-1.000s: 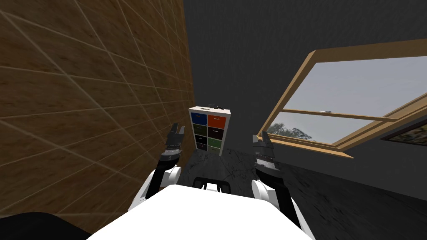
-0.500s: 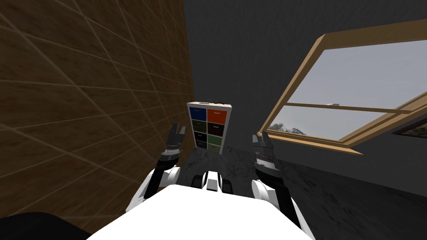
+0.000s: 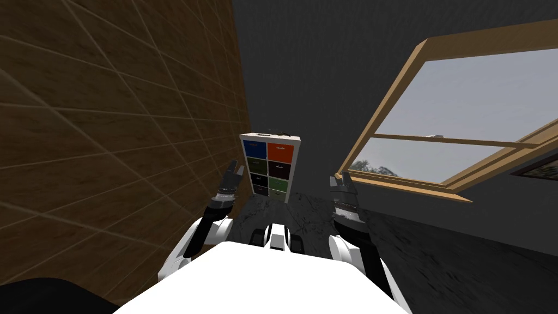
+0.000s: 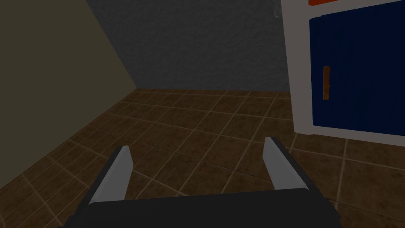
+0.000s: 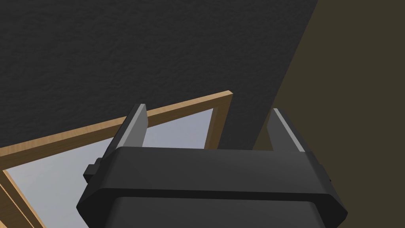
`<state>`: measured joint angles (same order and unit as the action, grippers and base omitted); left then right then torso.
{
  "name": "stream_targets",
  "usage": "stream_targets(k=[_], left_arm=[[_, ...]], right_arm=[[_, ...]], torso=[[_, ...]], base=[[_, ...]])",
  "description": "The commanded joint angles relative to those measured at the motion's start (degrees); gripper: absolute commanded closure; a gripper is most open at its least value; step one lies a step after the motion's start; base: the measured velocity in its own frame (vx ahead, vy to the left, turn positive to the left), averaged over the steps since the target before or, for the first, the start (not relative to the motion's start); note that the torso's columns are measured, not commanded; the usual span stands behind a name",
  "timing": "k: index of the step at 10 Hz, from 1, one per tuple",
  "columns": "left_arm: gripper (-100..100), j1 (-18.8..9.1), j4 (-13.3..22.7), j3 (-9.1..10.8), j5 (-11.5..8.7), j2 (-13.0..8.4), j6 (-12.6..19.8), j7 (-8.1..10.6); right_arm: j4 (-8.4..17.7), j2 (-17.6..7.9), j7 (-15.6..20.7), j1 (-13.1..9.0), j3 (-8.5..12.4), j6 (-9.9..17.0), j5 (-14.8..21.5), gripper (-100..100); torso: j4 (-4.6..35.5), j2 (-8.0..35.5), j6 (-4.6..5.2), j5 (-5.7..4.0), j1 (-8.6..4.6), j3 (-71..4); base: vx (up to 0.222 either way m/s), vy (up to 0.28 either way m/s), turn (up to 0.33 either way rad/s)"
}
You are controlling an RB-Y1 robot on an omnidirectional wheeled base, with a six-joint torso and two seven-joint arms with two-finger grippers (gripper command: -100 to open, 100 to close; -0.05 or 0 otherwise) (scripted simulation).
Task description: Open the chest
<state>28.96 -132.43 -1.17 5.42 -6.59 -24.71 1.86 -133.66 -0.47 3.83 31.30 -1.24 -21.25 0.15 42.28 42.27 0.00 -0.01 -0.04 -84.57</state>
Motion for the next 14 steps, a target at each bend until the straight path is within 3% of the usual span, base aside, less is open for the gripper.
stream_targets(k=[1,6,14], left_arm=[[-100,-0.19,-0.91,-0.10,0.19,-1.44,3.36,-0.18],[-100,-0.63,-2.89,-0.31,0.57,-2.14,9.73,-0.51],[-100,-1.24,-5.57,-0.60,1.08,-0.23,18.47,-0.95]], right_arm=[[0.00,0.00,0.00,0.00,0.00,0.00,0.00,0],[0.00,0.00,0.00,0.00,0.00,0.00,0.00,0],[0.00,0.00,0.00,0.00,0.00,0.00,0.00,0]], torso=[[-0.01,-0.05,0.00,0.01,0.03,-0.02],[0.00,0.02,0.00,0.00,-0.01,0.01],[0.02,0.09,0.00,0.01,0.03,0.05]], base=[[0.097,-0.053,-0.034],[0.092,-0.063,-0.034],[0.078,-0.049,-0.029]])
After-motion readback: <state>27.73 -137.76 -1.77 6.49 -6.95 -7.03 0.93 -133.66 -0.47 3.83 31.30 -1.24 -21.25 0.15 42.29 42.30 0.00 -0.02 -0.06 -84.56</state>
